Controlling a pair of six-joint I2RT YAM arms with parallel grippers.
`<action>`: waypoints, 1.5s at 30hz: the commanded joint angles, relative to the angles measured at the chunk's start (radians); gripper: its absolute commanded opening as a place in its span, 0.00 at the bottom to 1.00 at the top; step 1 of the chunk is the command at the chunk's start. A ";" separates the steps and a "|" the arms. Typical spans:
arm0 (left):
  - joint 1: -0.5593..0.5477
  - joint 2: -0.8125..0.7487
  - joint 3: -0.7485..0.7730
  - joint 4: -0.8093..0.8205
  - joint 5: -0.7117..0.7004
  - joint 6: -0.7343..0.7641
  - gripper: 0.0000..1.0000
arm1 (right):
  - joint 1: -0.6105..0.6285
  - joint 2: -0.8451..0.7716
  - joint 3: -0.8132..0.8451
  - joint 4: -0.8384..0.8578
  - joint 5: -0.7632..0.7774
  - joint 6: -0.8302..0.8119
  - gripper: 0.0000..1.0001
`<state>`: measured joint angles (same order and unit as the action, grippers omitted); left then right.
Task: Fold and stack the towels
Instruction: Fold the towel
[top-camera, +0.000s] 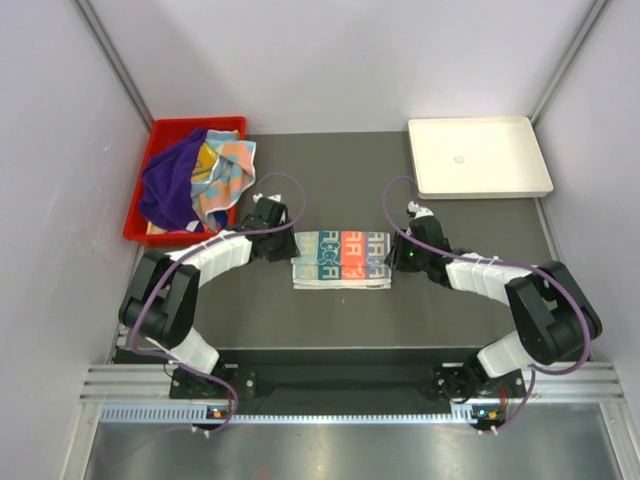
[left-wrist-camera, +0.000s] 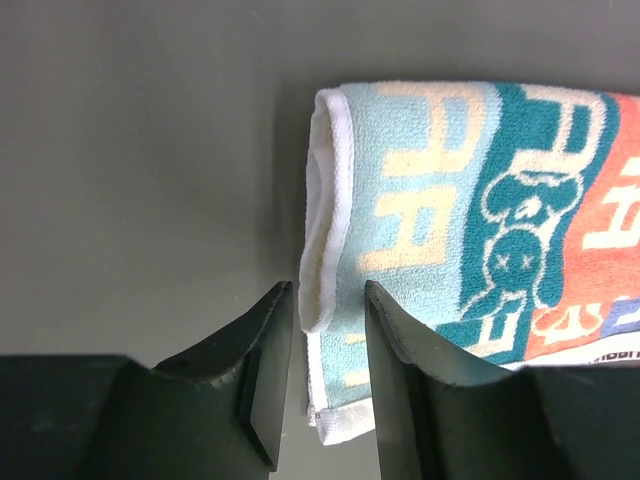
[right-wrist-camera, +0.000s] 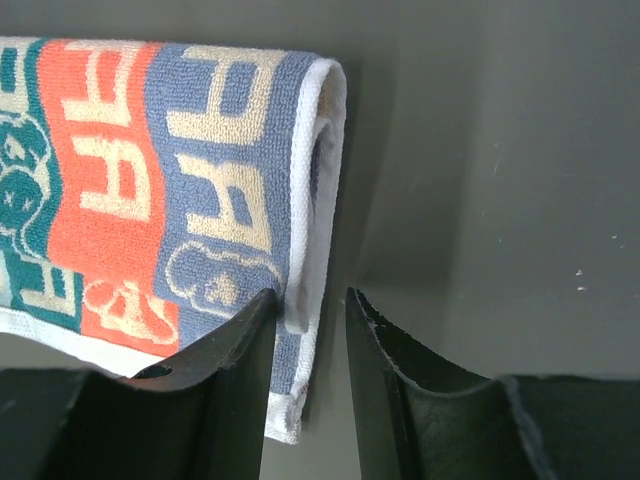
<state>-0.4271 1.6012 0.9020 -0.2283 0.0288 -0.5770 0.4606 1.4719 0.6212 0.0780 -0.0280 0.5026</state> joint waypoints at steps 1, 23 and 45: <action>-0.001 -0.026 0.032 -0.025 0.016 0.002 0.39 | 0.007 -0.038 0.029 -0.001 -0.009 0.013 0.35; -0.002 0.014 0.021 -0.009 0.025 -0.012 0.23 | 0.039 -0.010 0.061 -0.027 -0.001 0.034 0.21; -0.002 -0.003 0.101 -0.071 0.080 0.019 0.00 | 0.038 -0.058 0.132 -0.144 0.043 -0.009 0.02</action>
<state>-0.4271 1.6245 0.9684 -0.2821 0.0856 -0.5728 0.4881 1.4628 0.7090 -0.0536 -0.0036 0.5095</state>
